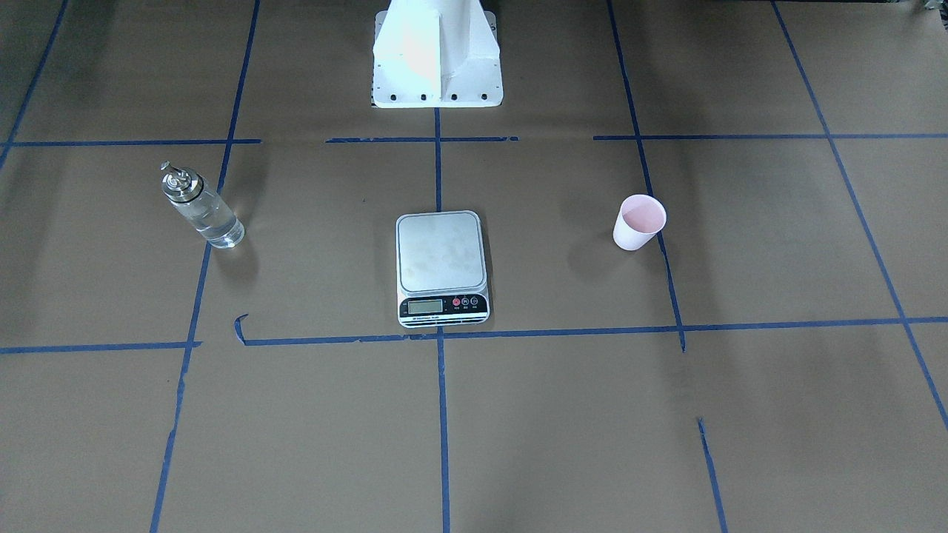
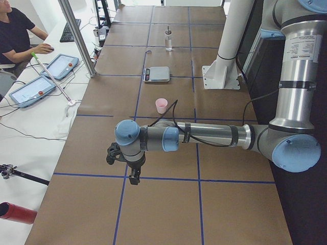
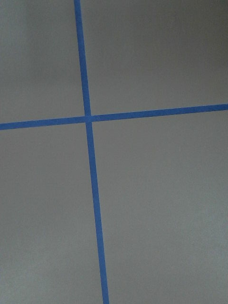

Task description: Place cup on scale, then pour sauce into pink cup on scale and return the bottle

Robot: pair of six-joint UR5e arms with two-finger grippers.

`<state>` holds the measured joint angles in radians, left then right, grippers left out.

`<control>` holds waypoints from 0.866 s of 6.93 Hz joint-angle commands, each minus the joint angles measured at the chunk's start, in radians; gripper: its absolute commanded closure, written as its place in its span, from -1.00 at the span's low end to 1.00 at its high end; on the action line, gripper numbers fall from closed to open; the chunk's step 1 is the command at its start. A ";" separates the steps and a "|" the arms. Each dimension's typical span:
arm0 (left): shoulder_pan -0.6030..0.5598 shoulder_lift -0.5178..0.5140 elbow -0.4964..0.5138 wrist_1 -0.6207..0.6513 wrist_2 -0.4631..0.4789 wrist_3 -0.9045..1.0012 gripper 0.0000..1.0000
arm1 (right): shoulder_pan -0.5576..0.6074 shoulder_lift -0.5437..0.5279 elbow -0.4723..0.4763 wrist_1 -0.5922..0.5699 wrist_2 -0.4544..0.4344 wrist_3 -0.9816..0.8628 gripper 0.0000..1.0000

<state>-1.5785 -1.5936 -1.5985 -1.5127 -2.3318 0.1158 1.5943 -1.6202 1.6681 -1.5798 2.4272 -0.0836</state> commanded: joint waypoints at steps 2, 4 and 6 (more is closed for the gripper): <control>0.002 -0.014 -0.105 -0.065 -0.003 -0.010 -1.00 | 0.007 0.003 -0.002 0.006 0.024 -0.001 -1.00; 0.090 -0.166 -0.123 -0.197 0.012 -0.008 -1.00 | 0.007 0.002 0.002 0.009 0.021 -0.001 -1.00; 0.193 -0.207 -0.087 -0.234 0.035 -0.081 -1.00 | 0.007 0.002 0.012 0.012 0.023 -0.001 -1.00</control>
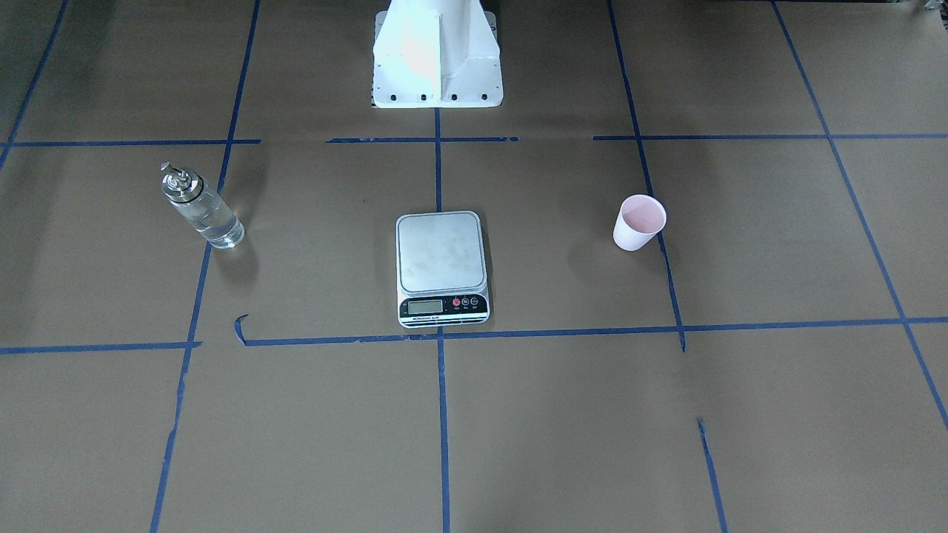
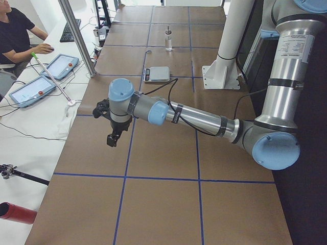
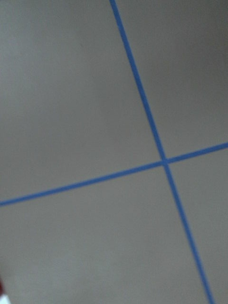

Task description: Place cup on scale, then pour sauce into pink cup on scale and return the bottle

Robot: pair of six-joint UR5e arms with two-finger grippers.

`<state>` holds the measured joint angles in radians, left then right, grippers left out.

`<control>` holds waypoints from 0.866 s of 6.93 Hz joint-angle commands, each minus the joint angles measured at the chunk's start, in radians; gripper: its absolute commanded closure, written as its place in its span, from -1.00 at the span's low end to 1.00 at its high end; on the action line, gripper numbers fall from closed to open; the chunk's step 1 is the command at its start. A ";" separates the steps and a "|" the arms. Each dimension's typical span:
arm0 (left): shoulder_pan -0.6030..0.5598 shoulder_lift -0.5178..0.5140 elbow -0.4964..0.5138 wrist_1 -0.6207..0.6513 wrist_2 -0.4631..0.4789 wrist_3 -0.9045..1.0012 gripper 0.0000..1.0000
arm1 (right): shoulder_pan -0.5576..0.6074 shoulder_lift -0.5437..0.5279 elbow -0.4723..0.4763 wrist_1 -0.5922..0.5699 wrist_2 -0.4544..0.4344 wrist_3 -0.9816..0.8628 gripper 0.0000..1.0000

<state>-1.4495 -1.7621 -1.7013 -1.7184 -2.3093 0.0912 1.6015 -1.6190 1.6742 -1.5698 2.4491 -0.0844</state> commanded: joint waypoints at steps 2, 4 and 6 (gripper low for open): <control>0.153 -0.034 -0.058 -0.128 0.005 -0.382 -1.00 | -0.003 0.008 0.001 0.007 -0.010 -0.008 -1.00; 0.427 -0.034 -0.084 -0.322 0.093 -0.946 -1.00 | -0.009 0.004 -0.004 0.005 -0.073 -0.005 -1.00; 0.579 -0.013 -0.157 -0.294 0.102 -1.265 -1.00 | -0.009 0.018 -0.082 0.005 -0.058 -0.003 -1.00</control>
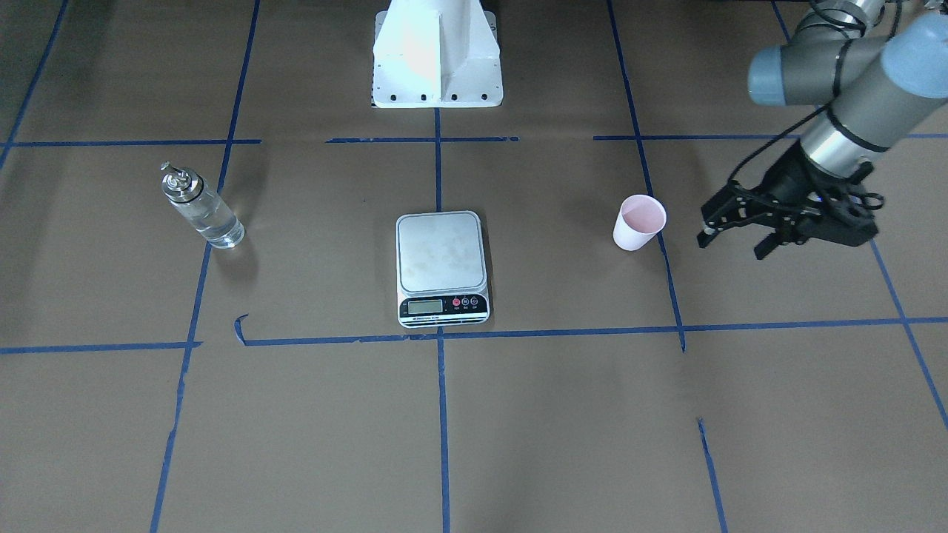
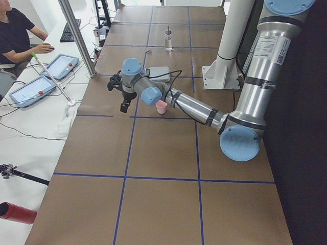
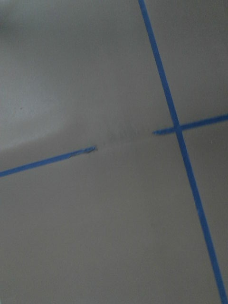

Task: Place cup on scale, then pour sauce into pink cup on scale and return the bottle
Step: 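Reach the left gripper down to the pink paper cup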

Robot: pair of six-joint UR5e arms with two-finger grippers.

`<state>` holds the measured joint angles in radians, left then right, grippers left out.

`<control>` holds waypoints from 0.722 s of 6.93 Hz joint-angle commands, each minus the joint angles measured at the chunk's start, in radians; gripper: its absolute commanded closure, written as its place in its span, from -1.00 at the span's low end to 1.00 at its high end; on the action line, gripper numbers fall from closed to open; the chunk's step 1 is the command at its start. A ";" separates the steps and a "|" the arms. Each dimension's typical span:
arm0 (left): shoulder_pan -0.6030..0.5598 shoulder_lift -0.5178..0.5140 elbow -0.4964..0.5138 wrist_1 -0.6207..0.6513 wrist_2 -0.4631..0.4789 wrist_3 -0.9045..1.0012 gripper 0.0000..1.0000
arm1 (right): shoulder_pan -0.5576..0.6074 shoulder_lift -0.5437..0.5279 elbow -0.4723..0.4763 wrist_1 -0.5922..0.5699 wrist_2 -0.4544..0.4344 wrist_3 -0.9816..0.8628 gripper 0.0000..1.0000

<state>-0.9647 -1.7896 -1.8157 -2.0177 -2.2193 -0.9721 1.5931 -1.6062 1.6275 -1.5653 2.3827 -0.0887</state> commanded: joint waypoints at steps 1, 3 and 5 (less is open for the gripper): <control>0.130 0.071 -0.063 0.011 0.045 -0.209 -1.00 | -0.001 0.003 -0.034 0.016 0.007 0.001 -1.00; 0.155 0.081 -0.051 0.052 0.081 -0.209 -1.00 | -0.001 0.003 -0.028 0.037 0.007 0.004 -1.00; 0.193 0.118 -0.060 0.076 0.119 -0.208 -1.00 | -0.001 0.005 -0.014 0.036 0.013 0.007 -1.00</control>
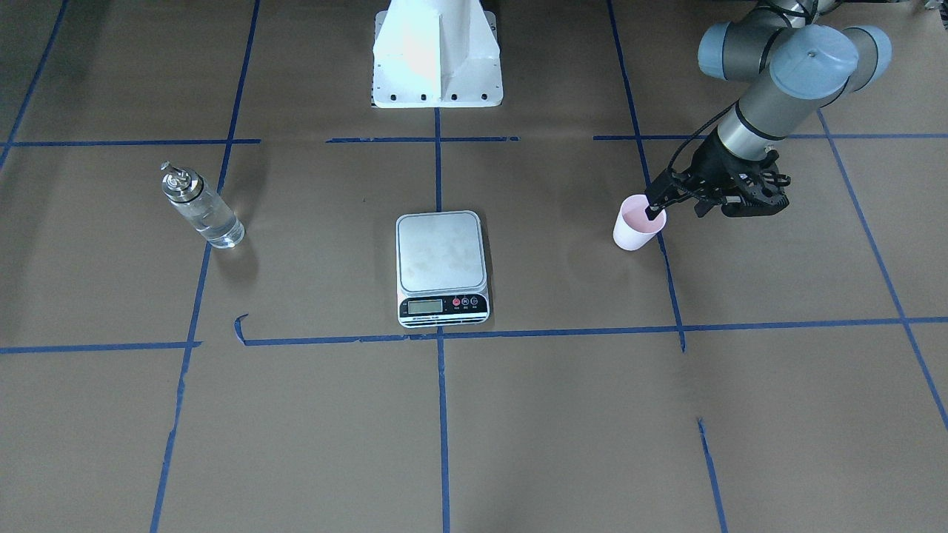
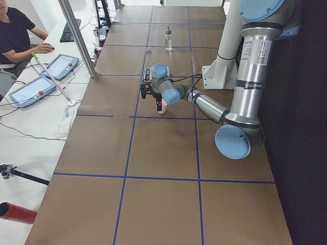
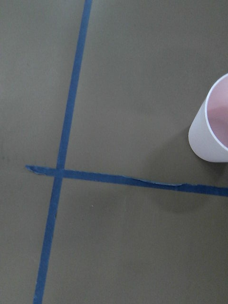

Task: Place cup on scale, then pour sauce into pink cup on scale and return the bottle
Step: 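Reach the left gripper down to the pink paper cup, then grasp the pink cup with the left gripper and lift it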

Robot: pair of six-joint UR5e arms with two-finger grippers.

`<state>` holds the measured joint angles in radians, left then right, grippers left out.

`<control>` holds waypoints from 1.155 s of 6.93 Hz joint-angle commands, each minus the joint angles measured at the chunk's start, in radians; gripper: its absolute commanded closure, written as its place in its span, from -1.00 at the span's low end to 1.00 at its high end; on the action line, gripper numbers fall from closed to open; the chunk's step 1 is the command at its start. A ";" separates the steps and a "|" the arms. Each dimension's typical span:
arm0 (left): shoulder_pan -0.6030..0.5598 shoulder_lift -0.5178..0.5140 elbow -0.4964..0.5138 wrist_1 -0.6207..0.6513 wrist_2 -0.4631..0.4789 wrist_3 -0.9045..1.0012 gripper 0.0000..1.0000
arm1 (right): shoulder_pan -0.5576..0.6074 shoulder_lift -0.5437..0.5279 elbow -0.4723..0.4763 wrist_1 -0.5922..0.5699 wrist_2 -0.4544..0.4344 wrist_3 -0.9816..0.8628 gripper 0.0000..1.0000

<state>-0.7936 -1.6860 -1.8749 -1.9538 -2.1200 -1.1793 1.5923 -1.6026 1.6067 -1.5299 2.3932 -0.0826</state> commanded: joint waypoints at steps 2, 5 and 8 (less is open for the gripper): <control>0.045 0.014 0.013 0.013 0.058 -0.002 -1.00 | 0.000 0.001 0.007 0.000 0.045 0.001 -1.00; 0.072 0.009 0.010 0.012 0.058 -0.002 -0.84 | 0.002 0.004 0.004 0.000 0.058 0.000 -1.00; 0.089 0.006 -0.001 0.012 0.058 -0.005 0.48 | 0.002 0.009 -0.001 0.000 0.058 0.000 -1.00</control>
<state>-0.7066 -1.6787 -1.8726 -1.9413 -2.0616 -1.1833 1.5932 -1.5954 1.6084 -1.5294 2.4505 -0.0828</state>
